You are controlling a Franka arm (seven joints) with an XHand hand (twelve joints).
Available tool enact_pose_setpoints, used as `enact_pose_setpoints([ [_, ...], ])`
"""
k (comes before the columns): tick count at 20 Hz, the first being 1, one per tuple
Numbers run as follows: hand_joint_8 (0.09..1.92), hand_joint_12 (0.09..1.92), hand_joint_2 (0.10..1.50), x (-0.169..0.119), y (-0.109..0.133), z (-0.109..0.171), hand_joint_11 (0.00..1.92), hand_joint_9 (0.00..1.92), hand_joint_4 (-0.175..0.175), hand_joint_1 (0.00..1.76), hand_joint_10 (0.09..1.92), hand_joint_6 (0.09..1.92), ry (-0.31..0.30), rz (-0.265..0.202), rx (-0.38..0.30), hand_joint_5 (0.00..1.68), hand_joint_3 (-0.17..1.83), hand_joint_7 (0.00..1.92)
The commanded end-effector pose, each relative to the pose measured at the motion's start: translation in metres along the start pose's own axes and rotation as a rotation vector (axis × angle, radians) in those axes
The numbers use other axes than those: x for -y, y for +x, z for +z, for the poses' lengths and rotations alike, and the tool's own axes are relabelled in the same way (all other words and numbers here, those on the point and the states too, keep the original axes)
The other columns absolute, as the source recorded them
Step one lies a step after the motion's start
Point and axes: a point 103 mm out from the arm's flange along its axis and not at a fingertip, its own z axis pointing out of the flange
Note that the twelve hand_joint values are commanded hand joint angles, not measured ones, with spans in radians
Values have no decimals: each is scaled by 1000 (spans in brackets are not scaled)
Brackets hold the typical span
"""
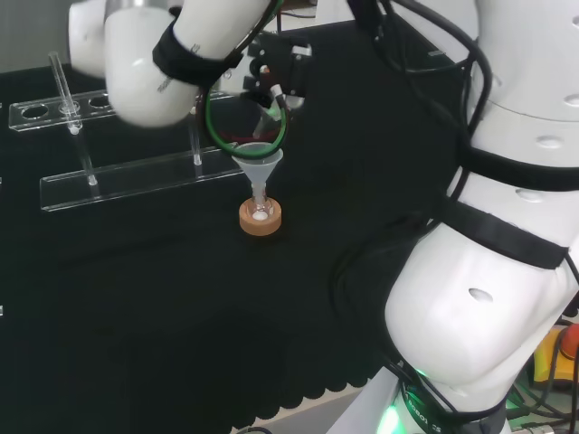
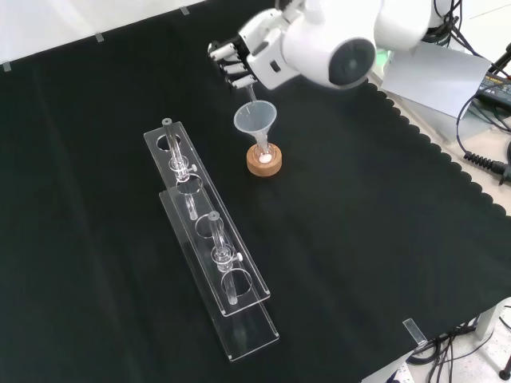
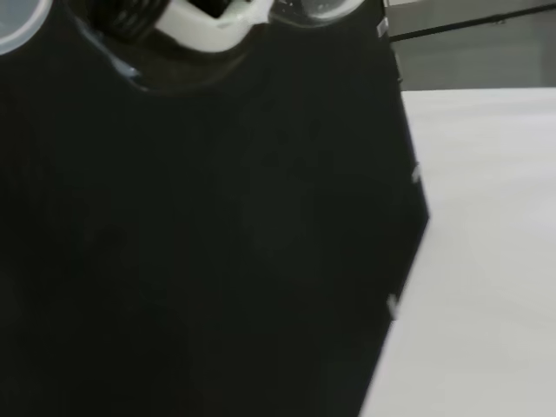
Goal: Pour all the NaCl from the weighing funnel into the round-bottom flask.
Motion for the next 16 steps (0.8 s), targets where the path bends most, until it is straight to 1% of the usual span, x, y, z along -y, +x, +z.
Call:
enact_pose_setpoints([
  [1,522,1140,806,2,-14,26,744,1209,175,1060,310,980,4,4,-185,1068,553,1037],
  [2,521,1139,806,2,-14,29,746,1209,175,1060,310,980,7,6,-202,1068,553,1037],
  [7,520,1134,806,-1,-20,47,750,1211,175,1060,309,980,16,4,-341,1068,554,1038],
  [10,520,1132,806,-2,-23,58,751,1211,175,1060,308,980,22,7,-393,1068,554,1038],
  [12,520,1131,806,-4,-23,64,753,1211,175,1060,308,980,22,7,-438,1068,554,1038],
  [14,519,1129,806,-6,-24,69,754,1212,175,1060,307,980,22,7,-467,1068,554,1038],
  [16,519,1128,806,-8,-23,73,754,1212,175,1060,307,980,25,6,-480,1068,554,1038],
])
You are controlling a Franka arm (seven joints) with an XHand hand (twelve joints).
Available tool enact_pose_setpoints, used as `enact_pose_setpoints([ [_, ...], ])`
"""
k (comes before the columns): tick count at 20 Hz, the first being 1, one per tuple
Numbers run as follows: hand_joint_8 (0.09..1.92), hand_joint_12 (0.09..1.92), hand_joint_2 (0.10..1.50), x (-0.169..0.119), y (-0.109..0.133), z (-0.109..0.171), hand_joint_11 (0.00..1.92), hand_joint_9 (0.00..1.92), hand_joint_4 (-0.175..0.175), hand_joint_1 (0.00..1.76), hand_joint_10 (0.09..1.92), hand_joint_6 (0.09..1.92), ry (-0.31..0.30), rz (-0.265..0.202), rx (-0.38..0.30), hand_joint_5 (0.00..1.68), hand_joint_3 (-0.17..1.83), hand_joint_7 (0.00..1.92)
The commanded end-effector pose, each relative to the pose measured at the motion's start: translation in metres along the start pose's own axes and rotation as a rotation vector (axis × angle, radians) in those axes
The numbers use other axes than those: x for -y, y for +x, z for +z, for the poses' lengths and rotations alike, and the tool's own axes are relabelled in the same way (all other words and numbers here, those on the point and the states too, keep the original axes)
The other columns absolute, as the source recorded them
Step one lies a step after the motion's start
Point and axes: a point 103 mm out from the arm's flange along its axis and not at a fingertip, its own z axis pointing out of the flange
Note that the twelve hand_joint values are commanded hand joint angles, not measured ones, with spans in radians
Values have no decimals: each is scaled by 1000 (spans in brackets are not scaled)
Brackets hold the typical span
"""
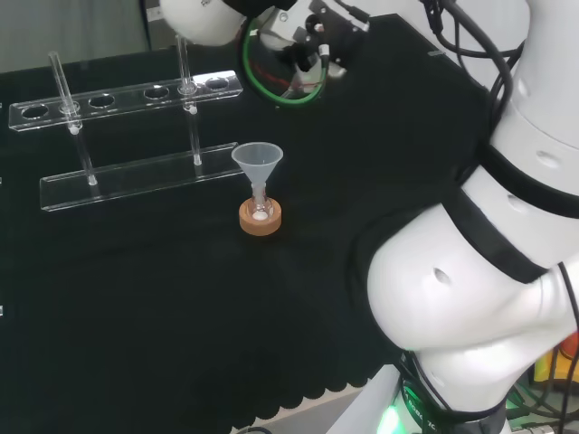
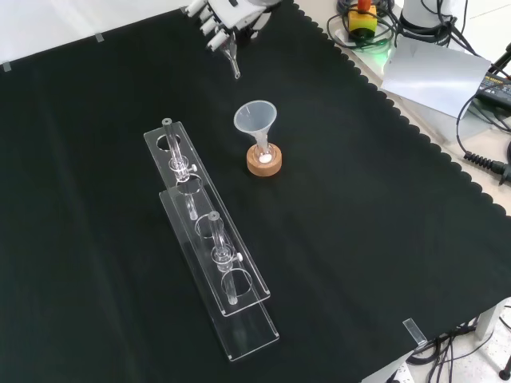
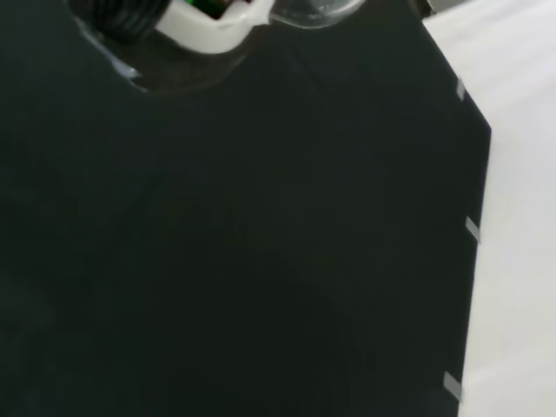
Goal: Pour all the NaCl from the weighing funnel into the round-bottom flask.
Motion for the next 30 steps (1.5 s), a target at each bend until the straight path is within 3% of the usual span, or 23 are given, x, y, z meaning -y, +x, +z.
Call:
enact_pose_setpoints([
  [1,519,1128,806,-23,23,22,754,1212,175,1060,307,980,1,-83,-165,1068,554,1038],
  [21,517,1122,805,-30,13,46,759,1211,175,1061,303,979,0,-102,-352,1068,554,1036],
  [30,516,1120,806,-31,11,53,761,1209,175,1061,301,979,2,-104,-375,1068,554,1036],
])
